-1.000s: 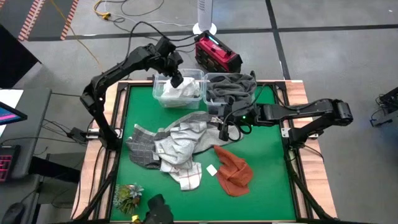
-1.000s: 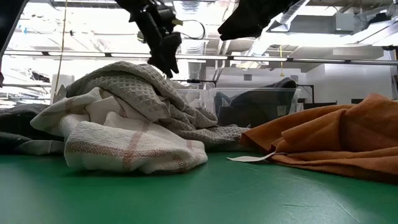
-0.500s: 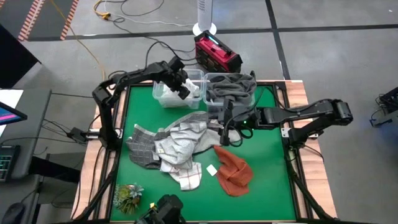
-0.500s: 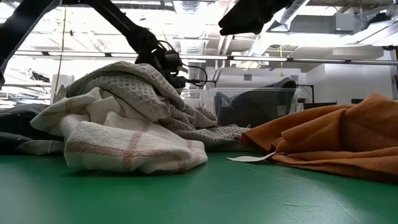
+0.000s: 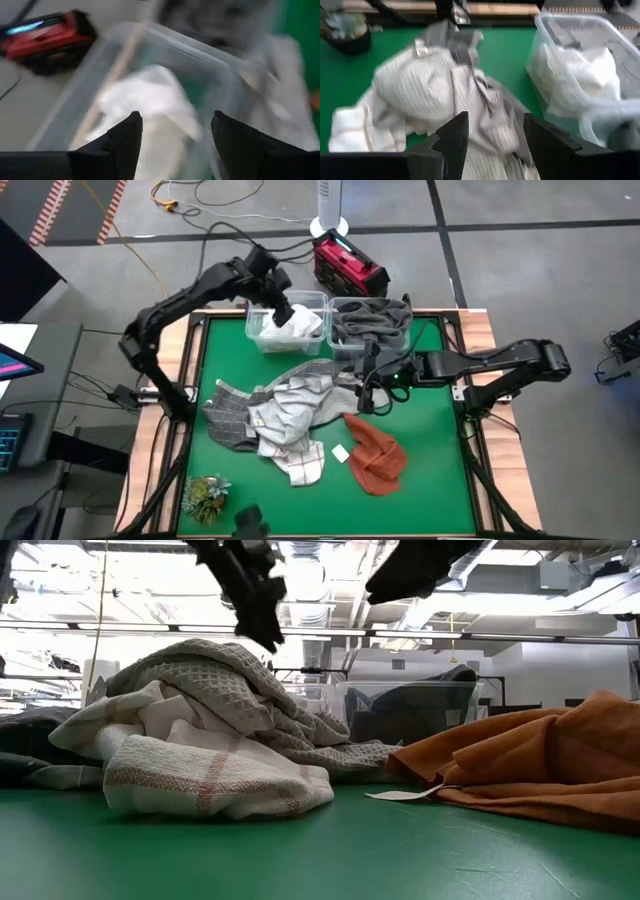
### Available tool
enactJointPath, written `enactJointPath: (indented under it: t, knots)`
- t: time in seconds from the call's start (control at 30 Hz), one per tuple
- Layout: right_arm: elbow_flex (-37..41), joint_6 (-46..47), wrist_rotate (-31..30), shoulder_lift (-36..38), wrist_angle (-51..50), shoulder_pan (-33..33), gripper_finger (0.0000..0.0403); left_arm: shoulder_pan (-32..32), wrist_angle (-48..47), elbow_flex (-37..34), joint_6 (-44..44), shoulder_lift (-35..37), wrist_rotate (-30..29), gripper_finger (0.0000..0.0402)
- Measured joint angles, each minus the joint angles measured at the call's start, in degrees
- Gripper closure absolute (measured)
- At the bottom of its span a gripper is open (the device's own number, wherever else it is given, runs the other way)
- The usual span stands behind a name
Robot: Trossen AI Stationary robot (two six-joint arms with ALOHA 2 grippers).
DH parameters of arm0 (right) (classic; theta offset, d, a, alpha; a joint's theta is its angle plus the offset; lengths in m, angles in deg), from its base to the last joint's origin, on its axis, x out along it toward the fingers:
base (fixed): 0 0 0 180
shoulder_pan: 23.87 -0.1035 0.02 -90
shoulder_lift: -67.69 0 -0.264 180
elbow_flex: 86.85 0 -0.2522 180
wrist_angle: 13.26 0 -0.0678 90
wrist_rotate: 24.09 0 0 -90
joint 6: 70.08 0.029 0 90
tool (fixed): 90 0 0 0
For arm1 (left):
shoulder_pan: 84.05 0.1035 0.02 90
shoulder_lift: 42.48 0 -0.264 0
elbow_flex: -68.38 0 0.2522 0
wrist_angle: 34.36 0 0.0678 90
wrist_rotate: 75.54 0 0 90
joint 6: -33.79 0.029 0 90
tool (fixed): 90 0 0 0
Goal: Sort towels by color in basket
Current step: Put the gray towel into the left transparent bin
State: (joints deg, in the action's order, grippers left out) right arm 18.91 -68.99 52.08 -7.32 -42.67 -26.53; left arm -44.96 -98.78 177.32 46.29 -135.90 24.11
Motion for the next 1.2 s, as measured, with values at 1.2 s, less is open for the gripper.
enactJointPath:
  t: [1.2]
  knots:
    - [9.4, -1.0, -8.3, 5.4, -2.7, 4.9, 0.0239, -48.2, 22.4, -37.1, -17.6, 14.6, -14.2, 0.0174]
